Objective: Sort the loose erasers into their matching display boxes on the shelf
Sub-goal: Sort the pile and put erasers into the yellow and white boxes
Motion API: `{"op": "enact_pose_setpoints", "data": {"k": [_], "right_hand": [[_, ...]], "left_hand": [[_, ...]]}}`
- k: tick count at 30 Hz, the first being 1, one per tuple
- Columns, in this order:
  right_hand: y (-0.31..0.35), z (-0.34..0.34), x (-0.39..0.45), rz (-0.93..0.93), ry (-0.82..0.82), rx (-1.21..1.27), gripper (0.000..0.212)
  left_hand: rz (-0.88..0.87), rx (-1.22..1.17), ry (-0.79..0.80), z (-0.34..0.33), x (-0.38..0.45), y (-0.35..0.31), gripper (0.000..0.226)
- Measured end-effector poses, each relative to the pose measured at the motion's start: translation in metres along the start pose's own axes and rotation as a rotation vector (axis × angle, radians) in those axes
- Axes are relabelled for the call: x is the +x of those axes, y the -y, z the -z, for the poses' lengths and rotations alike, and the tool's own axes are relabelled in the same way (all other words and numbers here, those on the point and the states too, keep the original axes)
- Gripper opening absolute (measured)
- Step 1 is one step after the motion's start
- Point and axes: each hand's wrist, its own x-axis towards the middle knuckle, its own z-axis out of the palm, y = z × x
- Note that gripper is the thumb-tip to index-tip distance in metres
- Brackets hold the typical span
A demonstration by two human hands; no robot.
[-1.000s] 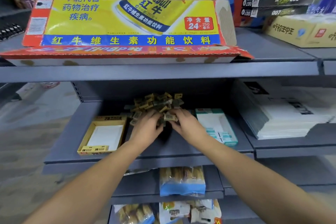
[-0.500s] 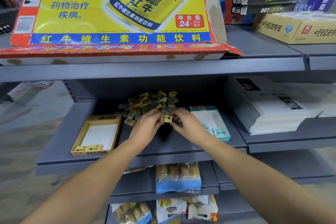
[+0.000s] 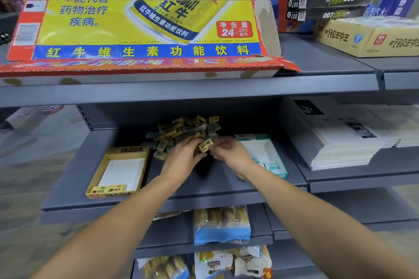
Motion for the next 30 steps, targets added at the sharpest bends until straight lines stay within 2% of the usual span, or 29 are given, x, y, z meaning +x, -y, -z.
{"op": "enact_pose_setpoints", "data": {"k": [2,4,8,14,18,20,25,30], "right_hand": [[0.007,0.0,-0.002,-0.034,0.002,0.13,0.012],[0.01,0.003,-0.002,-0.023,0.01,0.126,0.018],[0.01,0.008,0.001,0.13,-0.007,-0.15,0.019],[0.007,0.009,-0.005,0.261,-0.027,-0.319,0.021],[0.003,0.019,-0.008,0.693,0.072,-0.765,0.03],[0.002,0.022,-0.009,0.814,0.052,-0.893,0.033],[0.003,0.02,-0.011,0.892,0.022,-0.971,0.023],[0.006,-0.003,-0.003,0.876,0.05,-0.897,0.02]], "left_hand": [[-0.001,0.003,0.05,0.0,0.0,0.0,0.042],[-0.002,0.018,0.063,-0.002,0.0,0.001,0.044],[-0.016,-0.009,0.042,-0.001,0.001,0.0,0.045],[-0.049,-0.005,0.05,-0.003,0.0,-0.002,0.037],[-0.051,-0.009,0.031,-0.004,0.001,0.003,0.036],[-0.052,-0.011,0.027,-0.004,0.001,0.002,0.035],[-0.036,-0.014,0.029,-0.002,-0.001,0.006,0.037],[-0.006,0.024,0.002,0.021,-0.012,0.023,0.039]]}}
